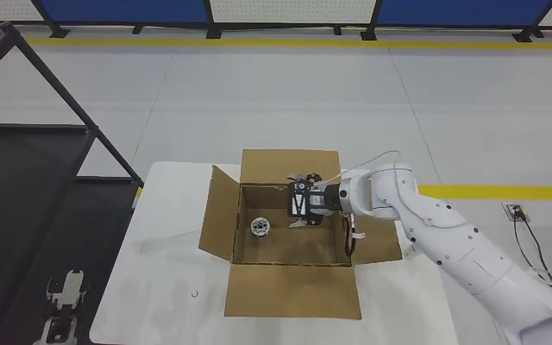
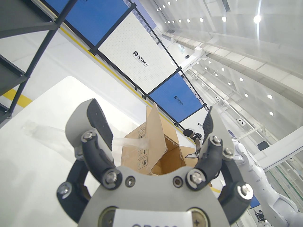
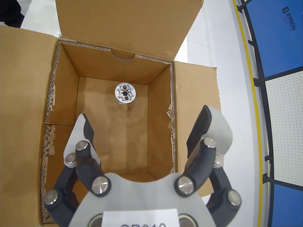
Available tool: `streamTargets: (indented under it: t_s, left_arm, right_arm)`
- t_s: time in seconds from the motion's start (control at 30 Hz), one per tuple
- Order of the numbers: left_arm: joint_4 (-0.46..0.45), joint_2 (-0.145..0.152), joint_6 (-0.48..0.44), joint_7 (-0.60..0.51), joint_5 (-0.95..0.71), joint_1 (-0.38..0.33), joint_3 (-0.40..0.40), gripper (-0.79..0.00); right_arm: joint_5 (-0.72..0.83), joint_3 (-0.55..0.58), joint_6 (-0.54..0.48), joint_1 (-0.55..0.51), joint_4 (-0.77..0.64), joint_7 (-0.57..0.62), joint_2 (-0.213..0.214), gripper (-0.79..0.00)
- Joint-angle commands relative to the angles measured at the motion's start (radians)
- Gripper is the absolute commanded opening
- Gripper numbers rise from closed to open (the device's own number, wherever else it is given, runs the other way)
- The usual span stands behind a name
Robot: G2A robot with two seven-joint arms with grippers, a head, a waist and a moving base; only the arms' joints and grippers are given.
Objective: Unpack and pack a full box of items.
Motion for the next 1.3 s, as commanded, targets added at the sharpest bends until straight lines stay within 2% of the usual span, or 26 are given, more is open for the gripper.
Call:
streamTargets:
  t_s: [0.0,0.4,0.53,0.67,0.9,1.27]
  left_arm:
    - [0.0,0.0,0.0,0.0,0.0,0.0,0.0,0.0]
    - [0.0,0.0,0.0,0.0,0.0,0.0,0.0,0.0]
    - [0.002,0.001,0.012,-0.007,-0.004,-0.009,0.003,0.0]
    - [-0.001,0.001,0.016,-0.014,0.01,-0.013,0.005,0.0]
    - [-0.009,0.001,0.017,-0.006,0.02,-0.01,0.013,0.0]
    - [-0.017,0.0,0.016,-0.003,0.03,-0.006,0.022,0.0]
  right_arm:
    - [0.0,0.001,0.0,0.0,-0.001,0.0,0.0,0.0]
    - [0.0,0.001,0.0,0.0,-0.001,0.0,0.0,0.0]
    - [0.01,0.001,-0.005,-0.017,0.027,-0.08,-0.014,0.0]
    - [0.028,-0.055,-0.024,0.026,0.122,-0.11,-0.081,0.0]
    - [0.073,-0.16,-0.04,0.093,0.357,-0.132,-0.24,0.0]
    - [0.081,-0.257,-0.115,0.118,0.658,-0.12,-0.466,0.0]
